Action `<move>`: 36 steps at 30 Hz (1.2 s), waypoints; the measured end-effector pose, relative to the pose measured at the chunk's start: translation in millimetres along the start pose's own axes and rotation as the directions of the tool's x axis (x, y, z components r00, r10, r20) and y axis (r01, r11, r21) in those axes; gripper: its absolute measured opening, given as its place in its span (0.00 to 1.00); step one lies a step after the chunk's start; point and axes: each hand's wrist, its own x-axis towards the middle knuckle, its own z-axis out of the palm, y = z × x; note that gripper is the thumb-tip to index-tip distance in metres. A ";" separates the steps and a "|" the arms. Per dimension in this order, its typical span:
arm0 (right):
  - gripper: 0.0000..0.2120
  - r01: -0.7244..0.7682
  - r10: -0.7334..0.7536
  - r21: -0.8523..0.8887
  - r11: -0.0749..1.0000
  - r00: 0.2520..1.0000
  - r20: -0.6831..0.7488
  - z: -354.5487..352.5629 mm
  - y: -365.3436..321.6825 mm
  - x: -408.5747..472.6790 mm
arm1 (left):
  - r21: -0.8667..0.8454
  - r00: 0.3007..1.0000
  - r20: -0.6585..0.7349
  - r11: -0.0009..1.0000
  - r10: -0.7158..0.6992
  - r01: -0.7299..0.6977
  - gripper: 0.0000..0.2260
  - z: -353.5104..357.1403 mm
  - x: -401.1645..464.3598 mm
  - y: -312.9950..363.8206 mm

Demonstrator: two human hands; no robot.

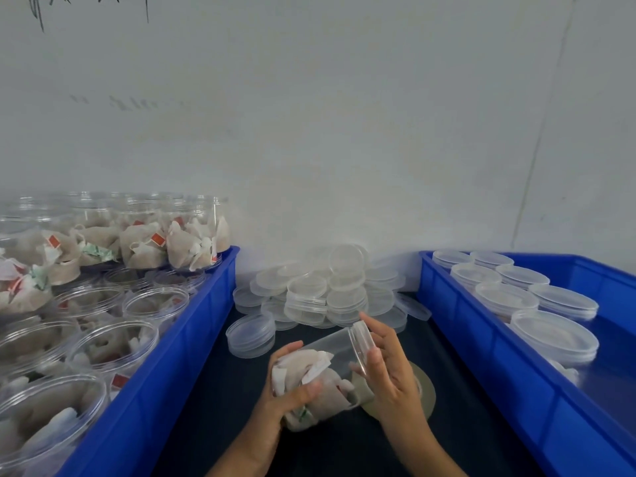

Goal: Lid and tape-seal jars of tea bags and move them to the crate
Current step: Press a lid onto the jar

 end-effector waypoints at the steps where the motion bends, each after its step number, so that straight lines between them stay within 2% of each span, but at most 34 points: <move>1: 0.29 0.023 -0.023 0.014 1.000 1.000 -0.010 1.8 -0.8 -0.2 | 0.001 1.000 -0.006 1.000 0.000 0.000 0.45 0.2 -1.3 2.1; 3: 0.18 0.076 -0.075 0.037 0.996 0.997 -0.028 2.7 -3.3 1.2 | 0.017 1.000 -0.020 1.000 -0.011 0.012 0.44 2.6 -2.5 3.9; 5: 0.14 0.100 -0.099 0.040 0.994 0.995 -0.030 -2.5 -6.7 3.3 | 0.011 0.998 -0.017 0.998 -0.066 0.066 0.40 6.3 -2.3 4.3; 9: 0.21 0.181 -0.180 -0.049 0.982 0.984 0.011 -11.3 -16.6 -0.1 | -0.072 0.952 0.143 0.956 -0.272 0.284 0.19 9.0 -1.4 16.1; 10: 0.22 0.199 -0.198 -0.057 0.978 0.980 0.027 -11.7 -19.5 -0.9 | -0.083 0.925 0.204 0.936 -0.321 0.343 0.17 6.7 -1.1 19.6; 13: 0.22 0.224 -0.219 -0.059 0.973 0.972 0.088 -11.4 -24.1 -2.9 | -0.181 0.788 0.367 0.793 -0.495 0.582 0.27 -2.9 -1.0 26.1; 15: 0.21 0.208 -0.200 -0.049 0.977 0.970 0.135 -11.8 -25.6 -3.6 | -0.238 0.699 0.433 0.676 -0.568 0.697 0.29 -7.6 -0.9 28.6; 18: 0.20 0.194 -0.183 -0.040 0.980 0.966 0.182 -13.1 -28.8 -4.0 | -0.273 0.666 0.475 0.623 -0.575 0.733 0.28 -10.6 -0.3 29.2; 20: 0.21 0.203 -0.191 -0.049 0.978 0.964 0.184 -11.7 -29.2 -2.6 | -0.278 0.687 0.462 0.644 -0.560 0.712 0.28 -10.6 1.0 25.7; 22: 0.22 0.193 -0.182 -0.058 0.980 0.971 0.153 -8.3 -27.7 -0.9 | -0.287 0.749 0.392 0.702 -0.534 0.651 0.28 -8.2 3.0 22.9; 25: 0.20 0.096 -0.095 -0.009 0.995 0.993 0.067 -0.5 -25.0 0.1 | -0.250 0.890 0.196 0.856 -0.412 0.452 0.26 -5.5 4.7 16.7; 28: 0.14 0.044 -0.044 0.023 0.999 0.999 0.016 3.4 -24.6 0.9 | -0.234 0.960 0.108 0.932 -0.259 0.277 0.24 -0.7 2.2 13.0; 29: 0.12 0.024 -0.024 0.047 0.999 1.000 0.002 3.9 -25.5 1.3 | -0.208 0.973 0.087 0.951 -0.216 0.229 0.25 3.2 0.1 12.9; 31: 0.14 -0.024 0.027 0.079 0.997 0.999 -0.028 3.0 -24.7 1.4 | -0.131 0.987 0.029 0.979 -0.156 0.158 0.31 9.8 -1.8 10.7; 33: 0.15 -0.076 0.077 0.058 0.995 0.997 -0.029 0.1 -25.7 1.4 | -0.110 0.991 -0.024 0.986 -0.130 0.127 0.35 13.8 -1.8 8.2; 35: 0.17 -0.118 0.117 0.025 0.993 0.992 0.042 -7.0 -28.6 1.8 | -0.141 0.985 -0.038 0.977 -0.165 0.159 0.31 14.1 -0.8 8.8; 36: 0.21 -0.131 0.129 0.011 0.991 0.987 0.098 -12.2 -30.2 2.1 | -0.178 0.974 -0.011 0.959 -0.226 0.221 0.28 13.3 0.0 10.8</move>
